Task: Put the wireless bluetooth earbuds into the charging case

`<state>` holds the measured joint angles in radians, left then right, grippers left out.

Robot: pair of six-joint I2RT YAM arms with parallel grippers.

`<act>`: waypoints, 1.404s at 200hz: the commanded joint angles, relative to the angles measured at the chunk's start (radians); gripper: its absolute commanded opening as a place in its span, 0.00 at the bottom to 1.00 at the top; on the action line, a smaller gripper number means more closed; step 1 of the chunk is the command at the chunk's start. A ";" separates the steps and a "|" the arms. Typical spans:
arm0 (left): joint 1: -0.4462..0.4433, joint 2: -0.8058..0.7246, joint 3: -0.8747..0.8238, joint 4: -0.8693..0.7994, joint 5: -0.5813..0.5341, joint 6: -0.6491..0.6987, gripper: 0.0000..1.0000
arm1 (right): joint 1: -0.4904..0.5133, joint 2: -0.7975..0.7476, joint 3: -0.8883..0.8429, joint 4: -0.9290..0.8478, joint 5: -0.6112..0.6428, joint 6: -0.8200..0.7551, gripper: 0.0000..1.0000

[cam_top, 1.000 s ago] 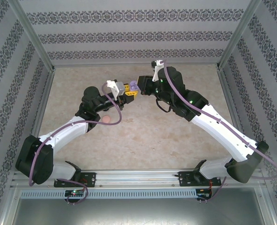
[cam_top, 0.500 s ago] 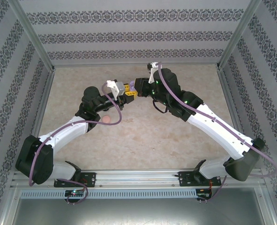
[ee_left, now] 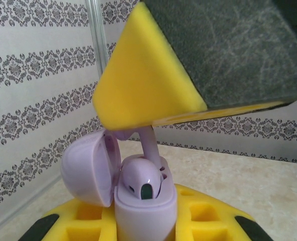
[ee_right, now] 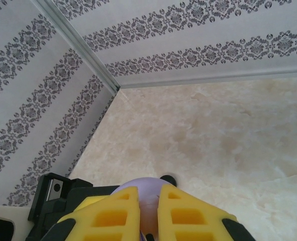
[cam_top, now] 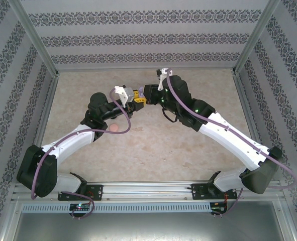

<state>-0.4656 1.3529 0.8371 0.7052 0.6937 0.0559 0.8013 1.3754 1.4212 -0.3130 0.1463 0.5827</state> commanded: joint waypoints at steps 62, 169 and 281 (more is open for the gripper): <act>-0.015 -0.061 0.010 0.106 -0.023 -0.005 0.00 | 0.053 -0.010 -0.088 -0.010 0.076 -0.043 0.12; -0.015 -0.049 -0.007 0.066 -0.015 -0.010 0.00 | -0.067 -0.088 0.063 -0.033 -0.067 0.040 0.57; -0.030 -0.043 -0.012 -0.099 0.054 0.021 0.00 | -0.228 0.285 0.354 -0.301 -0.517 -0.007 0.03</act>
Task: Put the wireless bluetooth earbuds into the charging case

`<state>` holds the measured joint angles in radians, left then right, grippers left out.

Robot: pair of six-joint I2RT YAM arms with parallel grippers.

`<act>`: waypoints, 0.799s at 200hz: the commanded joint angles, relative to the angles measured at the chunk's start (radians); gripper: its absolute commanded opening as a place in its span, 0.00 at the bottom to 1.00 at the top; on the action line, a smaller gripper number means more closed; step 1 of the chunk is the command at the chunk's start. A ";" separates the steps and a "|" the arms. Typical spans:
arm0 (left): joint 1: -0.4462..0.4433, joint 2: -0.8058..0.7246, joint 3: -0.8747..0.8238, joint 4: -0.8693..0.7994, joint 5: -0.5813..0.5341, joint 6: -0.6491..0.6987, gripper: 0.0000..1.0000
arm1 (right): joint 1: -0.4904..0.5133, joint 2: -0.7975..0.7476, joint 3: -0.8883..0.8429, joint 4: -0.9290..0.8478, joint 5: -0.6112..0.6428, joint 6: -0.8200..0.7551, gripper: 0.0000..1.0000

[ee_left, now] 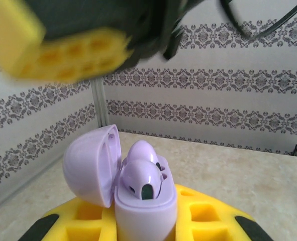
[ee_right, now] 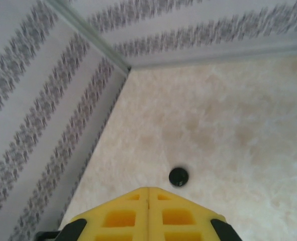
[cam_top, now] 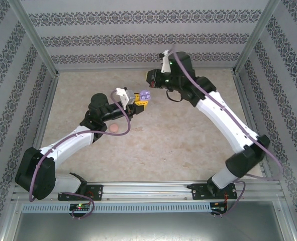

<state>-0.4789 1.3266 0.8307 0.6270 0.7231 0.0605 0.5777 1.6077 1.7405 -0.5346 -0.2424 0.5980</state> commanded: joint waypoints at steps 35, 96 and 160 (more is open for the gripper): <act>-0.019 -0.002 -0.002 -0.019 0.015 0.010 0.00 | 0.008 0.049 -0.008 -0.084 -0.167 -0.033 0.00; -0.019 0.042 0.013 0.011 -0.021 -0.030 0.00 | 0.039 -0.168 -0.258 -0.050 -0.133 -0.011 0.00; -0.018 0.120 -0.003 0.023 -0.095 -0.208 0.00 | -0.097 -0.439 -0.541 0.049 0.146 0.094 0.16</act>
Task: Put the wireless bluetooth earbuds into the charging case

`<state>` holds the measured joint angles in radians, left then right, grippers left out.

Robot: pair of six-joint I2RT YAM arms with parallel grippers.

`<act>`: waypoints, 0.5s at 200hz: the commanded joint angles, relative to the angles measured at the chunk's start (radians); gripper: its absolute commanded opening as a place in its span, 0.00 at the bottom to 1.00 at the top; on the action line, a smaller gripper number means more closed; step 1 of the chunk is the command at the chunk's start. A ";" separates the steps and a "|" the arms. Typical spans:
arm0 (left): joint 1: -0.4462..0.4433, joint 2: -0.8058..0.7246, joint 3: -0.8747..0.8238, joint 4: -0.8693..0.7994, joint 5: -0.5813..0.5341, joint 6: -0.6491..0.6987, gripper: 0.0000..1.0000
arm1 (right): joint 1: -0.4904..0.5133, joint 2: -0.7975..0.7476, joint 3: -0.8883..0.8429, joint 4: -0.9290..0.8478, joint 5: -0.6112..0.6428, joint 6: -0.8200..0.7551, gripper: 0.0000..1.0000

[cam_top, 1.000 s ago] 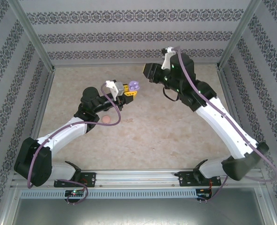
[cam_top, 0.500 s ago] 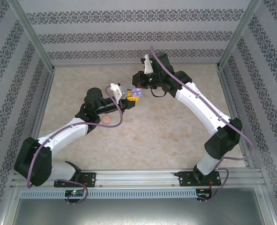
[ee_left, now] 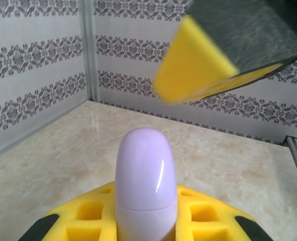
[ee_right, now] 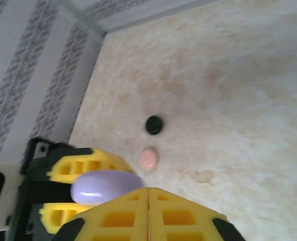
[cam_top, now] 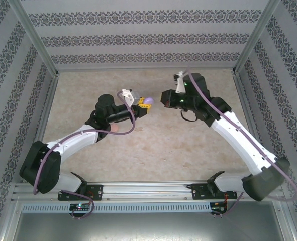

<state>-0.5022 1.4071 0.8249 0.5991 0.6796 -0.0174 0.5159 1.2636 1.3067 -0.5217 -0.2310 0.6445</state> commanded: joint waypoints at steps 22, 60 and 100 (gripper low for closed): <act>0.005 0.105 0.001 0.016 -0.070 -0.267 0.00 | -0.043 -0.150 -0.220 0.029 0.193 0.040 0.26; 0.004 0.264 0.094 -0.234 -0.109 -0.441 0.00 | -0.047 -0.221 -0.360 0.020 0.270 0.028 0.31; 0.005 0.430 0.206 -0.381 -0.089 -0.547 0.00 | -0.051 -0.231 -0.417 0.027 0.284 0.020 0.35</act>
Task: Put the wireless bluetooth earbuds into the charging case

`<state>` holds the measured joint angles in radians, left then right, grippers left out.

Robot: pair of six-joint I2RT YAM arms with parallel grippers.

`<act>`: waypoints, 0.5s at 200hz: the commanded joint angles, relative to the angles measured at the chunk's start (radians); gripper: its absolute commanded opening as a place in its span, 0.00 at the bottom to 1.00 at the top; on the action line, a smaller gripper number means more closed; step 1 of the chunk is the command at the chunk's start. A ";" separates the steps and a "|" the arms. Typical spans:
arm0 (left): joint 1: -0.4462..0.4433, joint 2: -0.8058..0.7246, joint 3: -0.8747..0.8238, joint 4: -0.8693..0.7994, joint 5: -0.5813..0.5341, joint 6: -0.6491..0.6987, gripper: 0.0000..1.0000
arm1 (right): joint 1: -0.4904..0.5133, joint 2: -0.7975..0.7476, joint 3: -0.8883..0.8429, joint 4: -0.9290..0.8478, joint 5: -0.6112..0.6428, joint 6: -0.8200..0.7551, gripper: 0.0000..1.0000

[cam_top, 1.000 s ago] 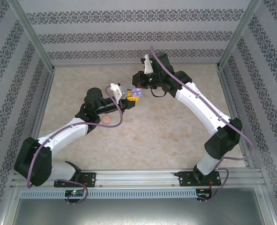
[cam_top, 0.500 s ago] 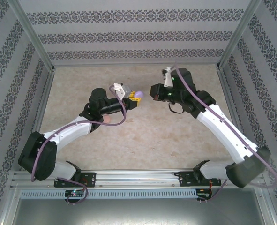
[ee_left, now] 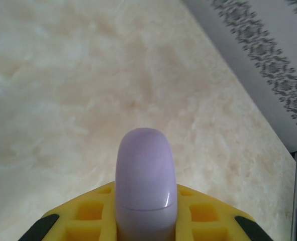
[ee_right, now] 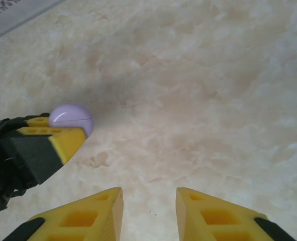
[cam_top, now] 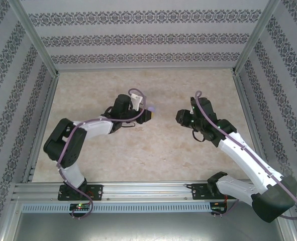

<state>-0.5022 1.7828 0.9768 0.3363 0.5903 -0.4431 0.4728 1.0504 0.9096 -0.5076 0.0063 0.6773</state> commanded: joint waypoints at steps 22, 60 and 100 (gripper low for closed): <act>0.005 0.089 0.074 -0.158 -0.039 -0.161 0.00 | -0.010 -0.013 -0.025 0.015 0.046 -0.022 0.38; 0.005 0.148 0.156 -0.317 -0.083 -0.188 0.00 | -0.011 -0.009 -0.026 0.025 0.040 -0.024 0.46; 0.005 0.182 0.215 -0.448 -0.117 -0.189 0.03 | -0.015 -0.005 -0.014 0.026 0.040 -0.028 0.52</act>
<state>-0.5022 1.9430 1.1519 0.0231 0.5144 -0.6113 0.4717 1.0489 0.8921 -0.5034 0.0261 0.6662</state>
